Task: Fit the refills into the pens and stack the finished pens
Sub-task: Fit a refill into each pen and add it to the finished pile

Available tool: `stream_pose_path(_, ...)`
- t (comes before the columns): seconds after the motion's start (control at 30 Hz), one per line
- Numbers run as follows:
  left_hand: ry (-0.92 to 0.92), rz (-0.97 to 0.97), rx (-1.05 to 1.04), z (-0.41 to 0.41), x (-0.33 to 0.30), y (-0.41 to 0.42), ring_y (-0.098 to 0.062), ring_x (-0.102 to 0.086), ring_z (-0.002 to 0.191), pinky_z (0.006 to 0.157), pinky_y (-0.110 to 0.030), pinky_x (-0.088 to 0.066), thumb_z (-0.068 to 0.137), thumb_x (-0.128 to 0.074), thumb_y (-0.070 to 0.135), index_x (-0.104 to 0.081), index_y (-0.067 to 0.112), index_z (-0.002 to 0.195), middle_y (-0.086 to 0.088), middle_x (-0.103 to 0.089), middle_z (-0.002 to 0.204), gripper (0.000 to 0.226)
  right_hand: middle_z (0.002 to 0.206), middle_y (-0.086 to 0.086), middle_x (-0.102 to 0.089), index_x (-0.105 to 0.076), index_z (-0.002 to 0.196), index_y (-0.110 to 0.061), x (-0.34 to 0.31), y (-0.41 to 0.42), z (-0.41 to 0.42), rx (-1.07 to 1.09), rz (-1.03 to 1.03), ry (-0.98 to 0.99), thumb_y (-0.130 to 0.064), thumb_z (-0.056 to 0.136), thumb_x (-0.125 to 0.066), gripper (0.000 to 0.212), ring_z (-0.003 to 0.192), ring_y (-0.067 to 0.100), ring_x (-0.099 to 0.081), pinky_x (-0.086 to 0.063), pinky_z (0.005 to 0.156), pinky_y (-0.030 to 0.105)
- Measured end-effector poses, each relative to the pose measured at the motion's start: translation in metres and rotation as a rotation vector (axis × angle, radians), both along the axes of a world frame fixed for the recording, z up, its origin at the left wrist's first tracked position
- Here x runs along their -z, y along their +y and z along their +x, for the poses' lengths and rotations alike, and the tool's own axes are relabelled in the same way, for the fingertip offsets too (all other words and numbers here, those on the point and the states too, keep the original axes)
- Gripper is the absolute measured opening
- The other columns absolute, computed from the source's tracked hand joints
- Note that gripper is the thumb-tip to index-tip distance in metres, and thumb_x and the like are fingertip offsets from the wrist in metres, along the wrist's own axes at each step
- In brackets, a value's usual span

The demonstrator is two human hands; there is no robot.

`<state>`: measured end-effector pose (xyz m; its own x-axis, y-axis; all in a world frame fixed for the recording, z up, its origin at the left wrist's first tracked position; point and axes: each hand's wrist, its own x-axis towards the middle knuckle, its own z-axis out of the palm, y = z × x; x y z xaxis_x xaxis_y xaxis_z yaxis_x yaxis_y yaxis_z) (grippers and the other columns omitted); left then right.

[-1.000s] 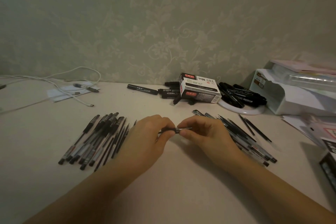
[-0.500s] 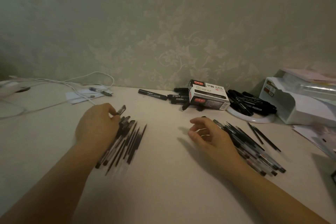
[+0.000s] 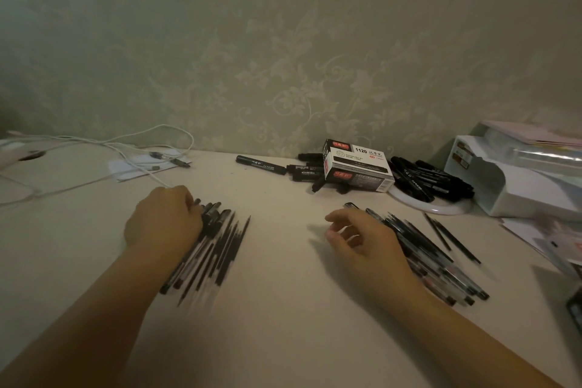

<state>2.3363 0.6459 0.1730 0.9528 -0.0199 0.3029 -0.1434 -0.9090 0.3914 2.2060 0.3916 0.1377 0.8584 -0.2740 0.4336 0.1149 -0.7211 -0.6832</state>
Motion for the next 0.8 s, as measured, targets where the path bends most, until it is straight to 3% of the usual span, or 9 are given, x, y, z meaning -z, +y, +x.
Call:
stream_pose_path(0.1, -0.097, -0.016, 0.083, -0.012, -0.003, -0.013, -0.024, -0.057, 0.087, 0.078, -0.043, -0.053, 0.092, -0.056, 0.033, -0.063, 0.018, 0.107, -0.005, -0.055, 0.099, 0.023, 0.099, -0.016, -0.053, -0.064, 0.11, -0.024, -0.007, -0.007, -0.003, 0.168, -0.321, 0.013, -0.022, 0.093, -0.064, 0.017, 0.088, 0.003, -0.051, -0.041, 0.076, 0.019)
stream_pose_path(0.23, -0.191, -0.062, 0.282, -0.036, -0.002, -0.038, -0.015, -0.055, 0.08, 0.073, -0.034, -0.05, 0.092, -0.056, 0.033, -0.064, 0.023, 0.105, 0.003, -0.056, 0.093, 0.018, 0.099, -0.005, -0.05, -0.06, 0.108, -0.02, -0.014, -0.016, -0.006, 0.368, -0.496, 0.14, -0.033, 0.095, -0.06, 0.019, 0.091, 0.014, -0.048, -0.044, 0.078, 0.029)
stream_pose_path(0.37, -0.192, -0.087, 0.487, -0.055, 0.009, -0.059, 0.002, -0.046, 0.067, 0.058, -0.011, -0.031, 0.093, -0.055, 0.034, -0.063, 0.03, 0.099, 0.014, -0.05, 0.085, 0.011, 0.102, -0.003, -0.054, -0.057, 0.112, -0.02, -0.015, -0.017, -0.008, 0.405, -0.559, 0.243, -0.038, 0.098, -0.052, 0.023, 0.094, 0.015, -0.049, -0.043, 0.081, 0.028)
stream_pose_path(0.53, -0.131, -0.124, 0.66, -0.064, 0.022, -0.072, 0.003, -0.048, 0.068, 0.066, -0.011, -0.038, 0.093, -0.056, 0.034, -0.065, 0.031, 0.097, 0.017, -0.051, 0.084, 0.011, 0.113, 0.0, -0.056, -0.056, 0.117, -0.018, -0.017, -0.016, -0.006, 0.377, -0.589, 0.309, -0.033, 0.101, -0.05, 0.023, 0.104, 0.018, -0.052, -0.039, 0.084, 0.027)
stream_pose_path(0.67, -0.099, -0.107, 0.71, -0.064, 0.026, -0.075, 0.005, -0.048, 0.07, 0.062, -0.007, -0.034, 0.093, -0.055, 0.035, -0.066, 0.033, 0.097, 0.018, -0.05, 0.086, 0.012, 0.117, 0.003, -0.055, -0.054, 0.122, -0.014, -0.019, -0.016, -0.006, 0.376, -0.532, 0.355, -0.03, 0.1, -0.053, 0.027, 0.108, 0.02, -0.052, -0.041, 0.086, 0.027)
stream_pose_path(0.8, -0.096, -0.113, 0.738, -0.064, 0.026, -0.074, 0.004, -0.05, 0.068, 0.064, -0.007, -0.038, 0.093, -0.056, 0.032, -0.068, 0.032, 0.094, 0.016, -0.054, 0.086, 0.011, 0.125, 0.005, -0.054, -0.047, 0.128, -0.014, -0.018, -0.013, -0.004, 0.413, -0.609, 0.382, -0.024, 0.102, -0.048, 0.028, 0.113, 0.02, -0.051, -0.041, 0.089, 0.028)
